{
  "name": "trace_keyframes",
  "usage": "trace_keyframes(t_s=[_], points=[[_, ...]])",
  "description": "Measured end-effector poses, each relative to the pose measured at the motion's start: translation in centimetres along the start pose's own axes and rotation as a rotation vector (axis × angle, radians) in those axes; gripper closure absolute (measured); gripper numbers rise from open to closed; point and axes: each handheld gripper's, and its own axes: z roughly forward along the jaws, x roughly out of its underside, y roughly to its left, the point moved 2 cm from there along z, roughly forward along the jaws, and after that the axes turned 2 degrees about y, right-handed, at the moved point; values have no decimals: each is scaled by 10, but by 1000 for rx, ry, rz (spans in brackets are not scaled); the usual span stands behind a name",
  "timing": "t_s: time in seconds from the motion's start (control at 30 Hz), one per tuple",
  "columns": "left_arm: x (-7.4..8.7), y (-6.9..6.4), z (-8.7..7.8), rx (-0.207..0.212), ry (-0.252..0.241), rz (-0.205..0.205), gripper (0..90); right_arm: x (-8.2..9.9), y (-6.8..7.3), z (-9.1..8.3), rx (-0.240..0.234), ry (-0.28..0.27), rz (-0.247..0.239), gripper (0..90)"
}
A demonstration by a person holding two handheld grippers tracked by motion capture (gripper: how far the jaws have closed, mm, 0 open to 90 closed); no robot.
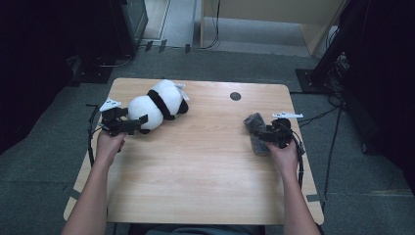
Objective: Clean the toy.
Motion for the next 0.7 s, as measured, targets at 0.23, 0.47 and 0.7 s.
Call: trace_keyframes(t_s=[0.23, 0.47, 0.7], points=[[0, -18, -1, 29, 36, 52, 36, -2, 16, -12, -25, -33, -26, 316], [1, -36, 3, 65, 66, 89, 36, 2, 36, -15, -45, -32, -69, 320], [4, -57, 12, 105, 92, 129, 36, 6, 54, -15, -86, -28, -105, 332]])
